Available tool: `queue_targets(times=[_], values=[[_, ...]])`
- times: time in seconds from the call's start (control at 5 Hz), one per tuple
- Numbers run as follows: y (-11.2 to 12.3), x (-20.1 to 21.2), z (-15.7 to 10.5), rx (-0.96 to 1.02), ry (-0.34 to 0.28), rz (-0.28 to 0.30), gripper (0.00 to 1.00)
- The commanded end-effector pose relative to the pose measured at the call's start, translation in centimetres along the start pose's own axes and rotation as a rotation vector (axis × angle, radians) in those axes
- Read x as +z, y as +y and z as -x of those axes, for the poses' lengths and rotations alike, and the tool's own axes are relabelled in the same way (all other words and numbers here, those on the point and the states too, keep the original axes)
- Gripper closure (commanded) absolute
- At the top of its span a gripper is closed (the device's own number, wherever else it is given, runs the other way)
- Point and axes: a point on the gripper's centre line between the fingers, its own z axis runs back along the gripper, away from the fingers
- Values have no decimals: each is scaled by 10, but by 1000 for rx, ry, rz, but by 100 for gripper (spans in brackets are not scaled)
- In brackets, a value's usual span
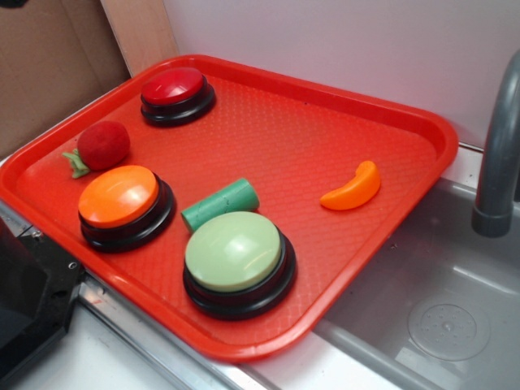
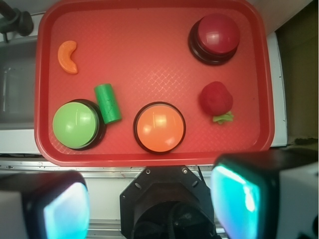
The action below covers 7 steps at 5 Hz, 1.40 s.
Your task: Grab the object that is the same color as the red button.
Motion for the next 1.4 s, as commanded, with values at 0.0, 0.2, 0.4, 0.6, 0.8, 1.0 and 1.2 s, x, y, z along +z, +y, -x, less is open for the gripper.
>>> queue_targets(times=[0.0, 0.2, 0.4, 0.6, 0.8, 1.0, 1.2], values=[[0, 0, 0, 0, 0, 0, 0], [12, -20, -7, 154, -26, -47, 0], [28, -43, -12, 319, -47, -87, 0], [48, -70, -18, 536, -110, -148, 0], [75, -103, -30, 779, -209, -244, 0], [90, -126, -36, 915, -306, -323, 0], [110, -148, -38, 981, -340, -362, 0]])
